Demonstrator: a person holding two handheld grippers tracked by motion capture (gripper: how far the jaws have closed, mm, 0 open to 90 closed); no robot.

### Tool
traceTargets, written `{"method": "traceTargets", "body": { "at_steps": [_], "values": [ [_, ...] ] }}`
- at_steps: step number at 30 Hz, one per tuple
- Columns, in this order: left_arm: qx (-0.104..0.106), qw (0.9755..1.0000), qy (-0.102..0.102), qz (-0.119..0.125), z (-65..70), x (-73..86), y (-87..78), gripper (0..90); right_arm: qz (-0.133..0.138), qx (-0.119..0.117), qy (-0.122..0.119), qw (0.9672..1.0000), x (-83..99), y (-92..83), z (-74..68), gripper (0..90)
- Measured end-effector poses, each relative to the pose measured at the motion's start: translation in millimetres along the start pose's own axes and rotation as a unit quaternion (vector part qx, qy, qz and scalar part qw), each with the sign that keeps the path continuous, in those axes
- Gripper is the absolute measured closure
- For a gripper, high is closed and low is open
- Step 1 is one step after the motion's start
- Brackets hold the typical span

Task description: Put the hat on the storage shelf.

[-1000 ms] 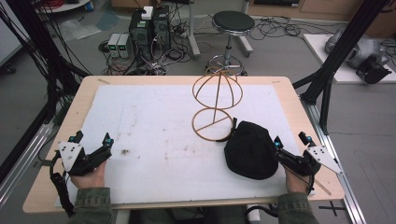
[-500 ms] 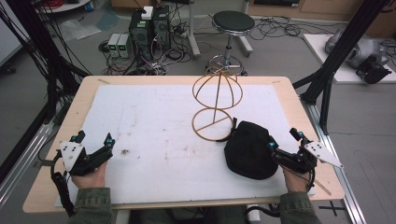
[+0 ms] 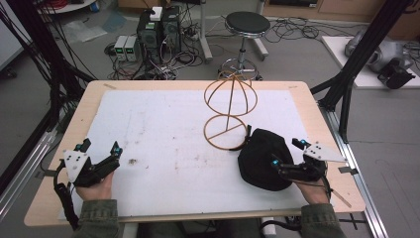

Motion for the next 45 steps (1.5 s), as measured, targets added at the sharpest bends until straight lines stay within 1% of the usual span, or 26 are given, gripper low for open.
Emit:
{"method": "traceTargets", "body": {
  "at_steps": [1,2,4,8,9,14,15,18,21,22,23,24,26,27,29,32,33,34,36,37,38,39,40,43,44,45],
  "values": [
    [0.000,1.0000,0.000,0.000,0.0,0.0,0.0,13.1,-0.008,0.000,-0.004,1.0000,0.7,1.4,-2.0,3.5],
    [0.001,1.0000,-0.001,-0.002,0.2,0.2,0.0,13.1,-0.015,0.001,-0.013,0.9998,1.3,3.2,-3.2,3.6],
    [0.002,1.0000,0.001,0.000,0.5,0.1,-0.1,13.1,-0.031,0.002,-0.022,0.9993,2.7,6.0,-6.2,3.5],
    [0.002,1.0000,0.001,0.000,-0.1,-0.2,-0.6,13.1,-0.050,0.001,-0.026,0.9984,5.1,8.6,-7.4,3.6],
    [0.002,1.0000,0.001,0.000,-0.1,-0.2,-0.6,13.2,-0.054,0.001,-0.022,0.9983,5.7,8.1,-7.3,3.6],
    [0.003,1.0000,-0.001,0.000,-0.5,0.0,-0.1,13.2,-0.060,-0.003,-0.017,0.9980,8.5,6.4,-4.5,4.4],
    [0.003,1.0000,-0.001,0.000,-0.1,0.0,0.1,13.2,-0.057,-0.002,-0.020,0.9982,8.9,6.3,-2.9,4.4],
    [0.005,1.0000,0.002,-0.001,1.3,-0.1,0.5,13.2,-0.060,-0.009,-0.010,0.9981,11.8,6.1,-1.3,5.0],
    [0.006,1.0000,0.003,-0.002,1.6,0.0,0.6,13.3,-0.062,-0.016,-0.009,0.9979,14.8,7.0,1.2,7.6],
    [0.006,1.0000,0.002,-0.001,1.9,-0.1,0.6,13.2,-0.063,-0.020,-0.005,0.9978,16.1,6.8,1.4,9.9],
    [0.006,1.0000,0.002,-0.001,1.8,-0.1,0.6,13.2,-0.062,-0.022,-0.007,0.9978,16.8,7.0,2.3,14.5],
    [0.006,1.0000,0.002,-0.001,1.4,-0.1,0.4,13.3,-0.062,-0.026,-0.006,0.9977,18.0,7.2,2.5,16.3],
    [0.006,1.0000,0.002,0.000,1.0,-0.2,0.2,13.3,-0.063,-0.025,-0.002,0.9977,19.3,7.8,3.4,17.6],
    [0.006,1.0000,0.001,0.000,0.7,-0.2,0.2,13.3,-0.064,-0.028,0.002,0.9975,19.8,7.8,2.7,20.1],
    [0.006,1.0000,0.002,0.000,0.7,-0.1,0.1,13.3,-0.063,-0.029,-0.002,0.9976,20.2,8.3,3.0,23.7],
    [0.007,1.0000,0.003,-0.001,0.8,-0.1,0.1,13.3,-0.062,-0.033,0.000,0.9976,21.6,8.2,3.3,30.0],
    [0.008,1.0000,0.002,-0.001,0.9,-0.1,0.1,13.3,-0.062,-0.033,0.000,0.9976,21.6,8.2,3.3,30.0],
    [0.008,1.0000,0.003,-0.001,1.0,-0.1,0.0,13.3,-0.060,-0.033,0.001,0.9977,22.0,7.3,3.9,35.9],
    [0.009,1.0000,0.004,-0.001,1.5,-0.1,0.2,13.4,-0.056,-0.033,0.008,0.9979,21.9,5.6,4.5,43.3],
    [0.009,0.9999,0.005,-0.002,2.0,0.1,0.5,13.4,-0.053,-0.036,0.012,0.9979,21.5,4.6,5.0,48.6],
    [0.009,0.9999,0.005,-0.002,2.0,0.1,0.5,13.4,-0.053,-0.036,0.012,0.9979,21.5,4.6,5.0,48.6],
    [0.010,0.9999,0.005,-0.002,2.3,0.2,0.6,13.4,-0.050,-0.038,0.018,0.9978,20.5,2.7,5.2,58.9],
    [0.010,0.9999,0.005,-0.002,2.5,0.2,0.6,13.4,-0.049,-0.035,0.020,0.9980,19.5,1.7,5.9,65.6],
    [0.011,0.9999,0.006,0.000,3.1,-0.1,0.3,13.4,-0.052,-0.028,0.022,0.9980,18.1,-0.9,6.9,81.9],
    [0.011,0.9999,0.006,0.000,3.1,-0.1,0.3,13.4,-0.053,-0.027,0.019,0.9981,18.1,-1.4,6.8,85.2],
    [0.011,0.9999,0.006,0.000,3.2,-0.2,0.3,13.4,-0.053,-0.027,0.019,0.9981,18.1,-1.4,6.8,85.2]
  ]
}}
Point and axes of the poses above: each handheld gripper's, and its own axes: y roughly forward along the jaws, x roughly out of its underside, z roughly to its right, the point moved 6 cm from there along y, roughly forward along the jaws, and after that the axes turned 11 degrees about -z, right-handed, at the moved point
